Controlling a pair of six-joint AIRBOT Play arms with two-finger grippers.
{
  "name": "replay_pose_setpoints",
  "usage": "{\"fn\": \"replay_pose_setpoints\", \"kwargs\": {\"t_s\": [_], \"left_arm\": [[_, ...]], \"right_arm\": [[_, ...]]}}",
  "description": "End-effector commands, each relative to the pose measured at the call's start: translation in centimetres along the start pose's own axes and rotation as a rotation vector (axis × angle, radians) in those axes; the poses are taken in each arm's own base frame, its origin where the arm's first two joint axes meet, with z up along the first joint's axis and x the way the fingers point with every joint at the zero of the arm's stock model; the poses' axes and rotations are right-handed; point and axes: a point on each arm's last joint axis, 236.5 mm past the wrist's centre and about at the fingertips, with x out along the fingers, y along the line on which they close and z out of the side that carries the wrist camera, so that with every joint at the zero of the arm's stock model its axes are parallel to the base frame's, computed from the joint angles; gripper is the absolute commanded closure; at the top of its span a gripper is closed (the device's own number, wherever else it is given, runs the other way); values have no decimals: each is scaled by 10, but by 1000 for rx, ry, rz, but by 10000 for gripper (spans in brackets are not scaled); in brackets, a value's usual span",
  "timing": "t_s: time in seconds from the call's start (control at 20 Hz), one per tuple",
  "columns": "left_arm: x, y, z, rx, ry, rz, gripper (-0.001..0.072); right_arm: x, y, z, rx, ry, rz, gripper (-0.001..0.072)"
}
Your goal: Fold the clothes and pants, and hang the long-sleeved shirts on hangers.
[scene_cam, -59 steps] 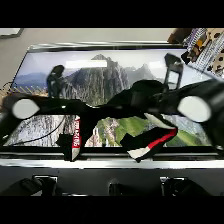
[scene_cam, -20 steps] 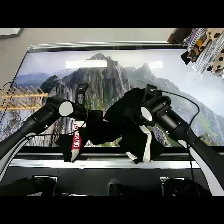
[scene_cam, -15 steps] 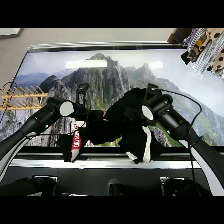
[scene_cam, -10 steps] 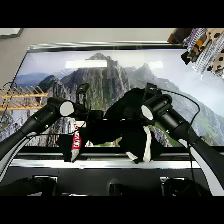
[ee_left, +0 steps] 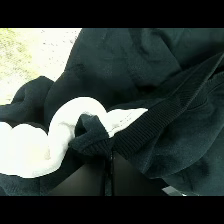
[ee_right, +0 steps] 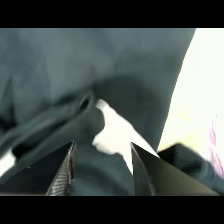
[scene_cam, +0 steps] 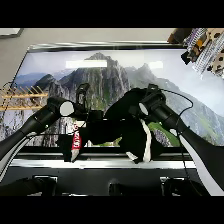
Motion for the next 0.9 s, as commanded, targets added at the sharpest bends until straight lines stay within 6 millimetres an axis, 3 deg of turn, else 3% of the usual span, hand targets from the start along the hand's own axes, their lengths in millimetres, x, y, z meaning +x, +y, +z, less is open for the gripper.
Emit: {"fn": "replay_pose_setpoints", "kwargs": {"t_s": [0.0,0.2,0.5,0.85], "left_arm": [[0,0,0,2,-1,0,685],[0,0,0,2,-1,0,685],[0,0,-1,2,6,2,685],[0,0,-1,2,6,2,685]], "right_arm": [[14,1,15,32,9,52,280],[25,22,-12,-23,109,107,280],[34,32,-4,-24,76,139,281],[58,25,-17,-43,135,82,287]]}}
